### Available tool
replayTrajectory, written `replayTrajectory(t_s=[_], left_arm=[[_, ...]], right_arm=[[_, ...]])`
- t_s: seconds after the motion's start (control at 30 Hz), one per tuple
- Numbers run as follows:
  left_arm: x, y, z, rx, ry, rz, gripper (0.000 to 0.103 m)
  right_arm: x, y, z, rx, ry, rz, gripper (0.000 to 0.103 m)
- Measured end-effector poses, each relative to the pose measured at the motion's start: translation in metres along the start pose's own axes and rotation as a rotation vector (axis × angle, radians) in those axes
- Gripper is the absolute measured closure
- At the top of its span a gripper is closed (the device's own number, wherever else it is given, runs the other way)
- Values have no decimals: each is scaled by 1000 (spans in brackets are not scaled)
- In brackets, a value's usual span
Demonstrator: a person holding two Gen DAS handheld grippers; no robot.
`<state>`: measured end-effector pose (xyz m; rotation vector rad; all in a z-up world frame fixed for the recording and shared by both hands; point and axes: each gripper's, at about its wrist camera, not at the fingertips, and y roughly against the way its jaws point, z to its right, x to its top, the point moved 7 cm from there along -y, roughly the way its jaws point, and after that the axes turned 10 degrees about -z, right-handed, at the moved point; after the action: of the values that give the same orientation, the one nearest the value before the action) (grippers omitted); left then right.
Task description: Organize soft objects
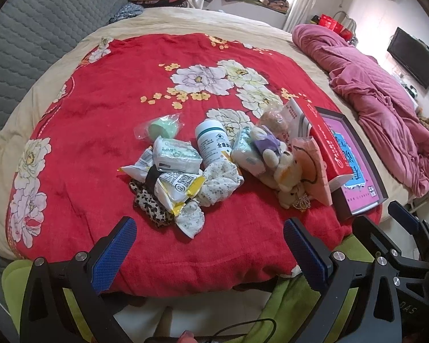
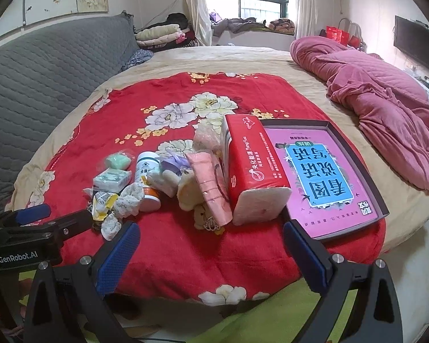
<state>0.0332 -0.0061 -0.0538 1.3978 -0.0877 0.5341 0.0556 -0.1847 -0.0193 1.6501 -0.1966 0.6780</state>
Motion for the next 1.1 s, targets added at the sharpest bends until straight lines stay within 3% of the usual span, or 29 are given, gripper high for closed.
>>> replayTrajectory(t_s=[1.1], left_arm=[[-2, -3, -2, 18, -6, -9, 0]], right_arm=[[0, -4, 1, -15, -2, -19, 2]])
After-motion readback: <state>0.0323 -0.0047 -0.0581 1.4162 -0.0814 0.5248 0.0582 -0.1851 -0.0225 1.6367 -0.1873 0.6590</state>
